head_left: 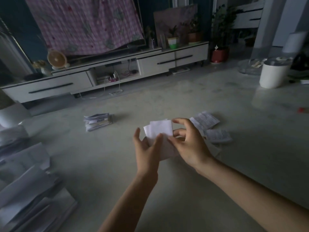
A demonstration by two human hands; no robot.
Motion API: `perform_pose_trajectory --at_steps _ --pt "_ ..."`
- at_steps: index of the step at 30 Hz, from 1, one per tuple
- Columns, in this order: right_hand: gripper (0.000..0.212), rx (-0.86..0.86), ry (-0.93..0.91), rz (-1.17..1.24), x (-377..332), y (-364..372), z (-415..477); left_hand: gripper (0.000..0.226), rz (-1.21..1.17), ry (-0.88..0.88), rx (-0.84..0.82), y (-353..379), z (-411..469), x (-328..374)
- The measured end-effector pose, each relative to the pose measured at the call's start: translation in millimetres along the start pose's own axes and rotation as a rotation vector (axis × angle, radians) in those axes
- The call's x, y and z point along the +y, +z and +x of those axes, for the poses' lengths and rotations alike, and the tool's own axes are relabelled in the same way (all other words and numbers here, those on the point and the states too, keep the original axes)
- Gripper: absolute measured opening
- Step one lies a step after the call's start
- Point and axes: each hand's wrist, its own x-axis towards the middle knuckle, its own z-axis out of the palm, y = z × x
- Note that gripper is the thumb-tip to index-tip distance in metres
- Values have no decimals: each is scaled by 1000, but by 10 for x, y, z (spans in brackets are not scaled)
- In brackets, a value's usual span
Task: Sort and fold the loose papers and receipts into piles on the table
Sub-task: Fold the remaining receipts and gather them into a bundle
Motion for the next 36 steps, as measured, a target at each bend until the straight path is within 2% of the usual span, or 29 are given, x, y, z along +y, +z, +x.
perform_pose_trajectory --at_steps 3,7,10,12,15,16,18,20,22,25,30,32,34,36 --pt "36 37 -21 13 33 -8 24 37 45 -55 -59 -31 57 -41" --pt "13 -27 -46 -55 57 -181 229 14 6 -110 -108 -40 50 -72" --pt "8 215 -77 -264 157 -545 522 7 -16 -142 -132 -37 59 -89" --pt "29 341 33 -591 213 -797 647 18 -31 -171 -152 -35 63 -90" --pt "74 257 361 -973 329 -975 702 23 -38 -192 -186 -24 40 -121" --pt "83 227 414 -1052 330 -1009 726 23 -45 -192 -209 9 31 -90" --pt "87 216 441 -1113 370 -1007 735 23 -51 -194 -237 8 14 -72" --pt "75 275 412 -1065 385 -1030 755 21 -37 -180 -261 -4 20 -51" --pt "52 326 342 -993 392 -1061 763 22 -33 -166 -282 -16 29 -46" --pt "16 397 216 -719 366 -1081 759 21 -54 -183 -282 -35 45 -62" --pt "9 497 117 -55 60 -1086 732 21 -68 -170 -304 -54 81 -77" --pt "9 346 100 253 -158 -1053 638 21 -67 -175 -312 -51 95 -82" --pt "13 55 118 467 -324 -926 491 23 -58 -179 -311 -44 98 -74" --pt "17 -185 122 351 -365 -762 357 26 -58 -174 -309 -30 83 -69"
